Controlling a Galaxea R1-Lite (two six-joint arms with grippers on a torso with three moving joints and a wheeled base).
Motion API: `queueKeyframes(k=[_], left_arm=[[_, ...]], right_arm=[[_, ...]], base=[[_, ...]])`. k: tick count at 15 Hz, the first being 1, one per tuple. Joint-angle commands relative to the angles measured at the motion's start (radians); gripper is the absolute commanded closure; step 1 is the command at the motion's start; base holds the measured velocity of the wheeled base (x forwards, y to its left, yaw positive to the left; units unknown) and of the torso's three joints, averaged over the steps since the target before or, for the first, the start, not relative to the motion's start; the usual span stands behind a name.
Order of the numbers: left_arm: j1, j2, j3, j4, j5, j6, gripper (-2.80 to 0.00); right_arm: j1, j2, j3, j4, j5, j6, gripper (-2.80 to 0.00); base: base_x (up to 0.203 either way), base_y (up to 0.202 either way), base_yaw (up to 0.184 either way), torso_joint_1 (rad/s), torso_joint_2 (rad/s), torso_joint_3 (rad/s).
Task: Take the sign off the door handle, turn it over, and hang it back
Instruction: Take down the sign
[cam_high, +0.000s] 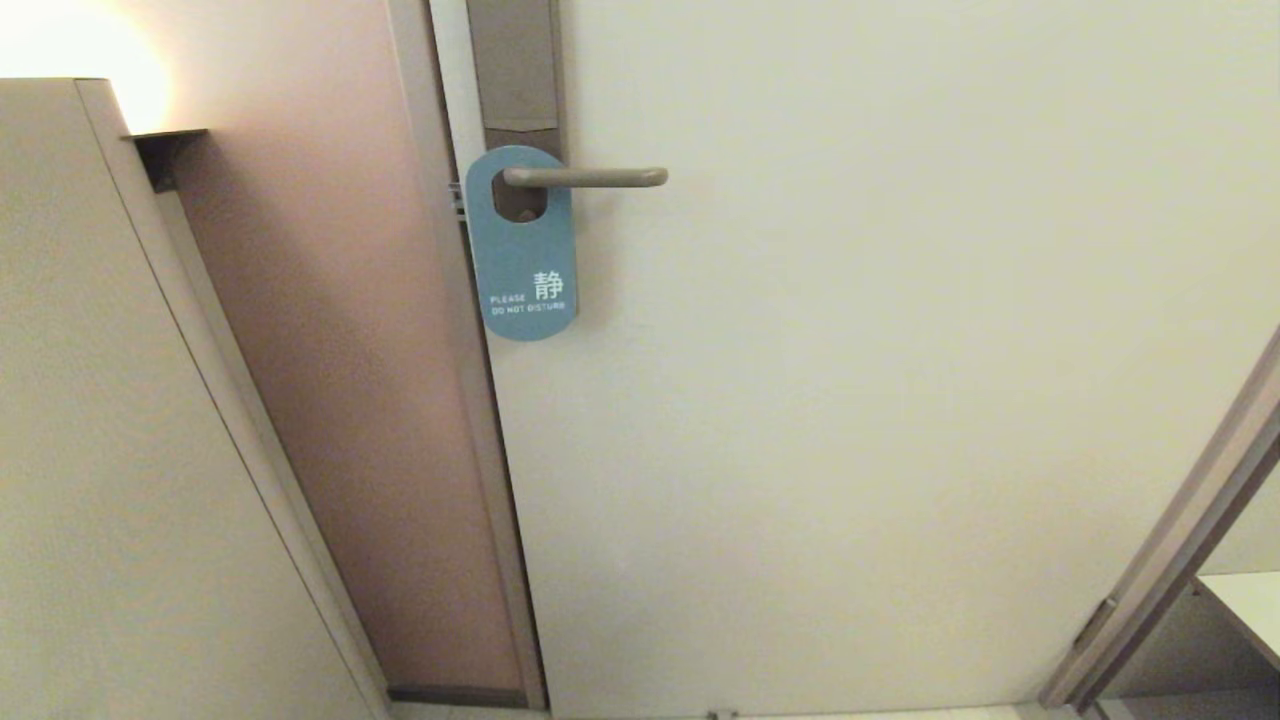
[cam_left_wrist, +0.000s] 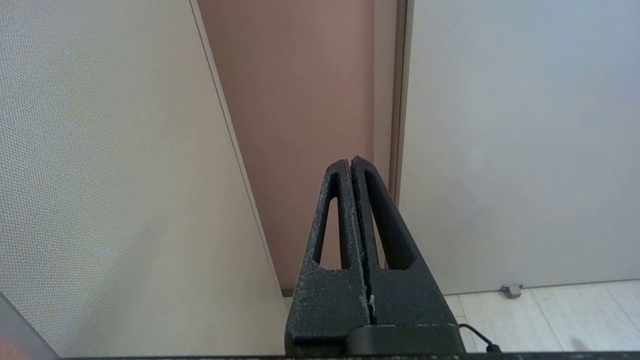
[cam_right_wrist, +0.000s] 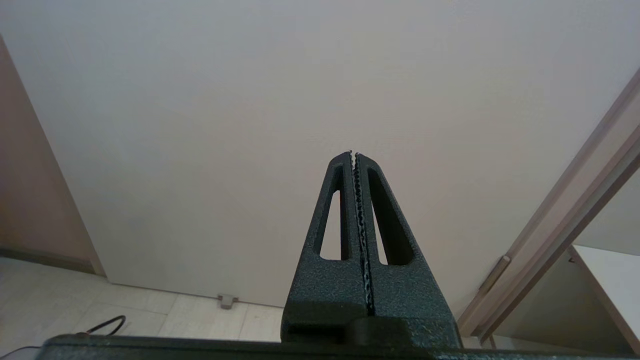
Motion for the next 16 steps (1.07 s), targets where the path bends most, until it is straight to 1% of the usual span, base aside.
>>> queueKeyframes(k=[1,3,4,8,16], left_arm=[[0.0,0.001,0.0,0.001,-0.002,0.003,0.0],[0.0,0.001,0.0,0.001,-0.001,-0.01,0.0],[0.0,0.001,0.0,0.001,-0.005,-0.003,0.0],[0.0,0.001,0.0,0.001,0.0,-0.017,0.0],[0.0,0.001,0.0,0.001,-0.01,-0.006,0.0]], right_arm=[[0.001,0.002,0.0,0.0,0.0,-0.001,0.0],[0.001,0.002,0.0,0.0,0.001,-0.001,0.0],[0.001,0.002,0.0,0.0,0.001,-0.001,0.0],[0.001,0.002,0.0,0.0,0.001,-0.001,0.0],[0.001,0.002,0.0,0.0,0.001,-0.001,0.0]], base=[[0.0,0.0,0.0,0.0,0.0,0.0],[0.0,0.0,0.0,0.0,0.0,0.0],[0.0,0.0,0.0,0.0,0.0,0.0],[0.0,0.0,0.0,0.0,0.0,0.0],[0.0,0.0,0.0,0.0,0.0,0.0]])
